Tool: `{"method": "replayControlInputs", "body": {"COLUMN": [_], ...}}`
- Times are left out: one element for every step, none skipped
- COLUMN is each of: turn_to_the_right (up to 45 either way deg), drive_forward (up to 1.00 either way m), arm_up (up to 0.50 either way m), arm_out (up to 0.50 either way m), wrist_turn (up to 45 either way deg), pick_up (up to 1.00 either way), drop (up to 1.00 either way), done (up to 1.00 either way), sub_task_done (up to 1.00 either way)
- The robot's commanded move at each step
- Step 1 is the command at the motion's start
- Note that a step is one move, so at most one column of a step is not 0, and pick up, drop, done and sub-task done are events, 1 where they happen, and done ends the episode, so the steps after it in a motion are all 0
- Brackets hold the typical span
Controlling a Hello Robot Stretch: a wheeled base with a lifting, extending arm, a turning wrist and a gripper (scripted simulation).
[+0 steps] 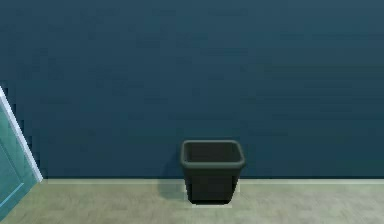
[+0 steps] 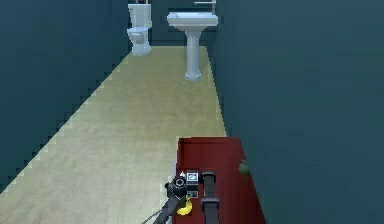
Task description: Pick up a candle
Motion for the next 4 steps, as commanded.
{"method": "replayControlInputs", "body": {"turn_to_the_right": [0.0, 0.0, 0.0, 0.0], "drive_forward": [0.0, 0.0, 0.0, 0.0], "arm_up": [0.0, 0.0, 0.0, 0.0], "arm_out": [0.0, 0.0, 0.0, 0.0], "wrist_turn": [45.0, 45.0, 36.0, 0.0], "pick_up": [0.0, 0.0, 0.0, 1.0], "drop": [0.0, 0.0, 0.0, 0.0], "done": [0.0, 0.0, 0.0, 0.0], "sub_task_done": [0.0, 0.0, 0.0, 0.0]}}
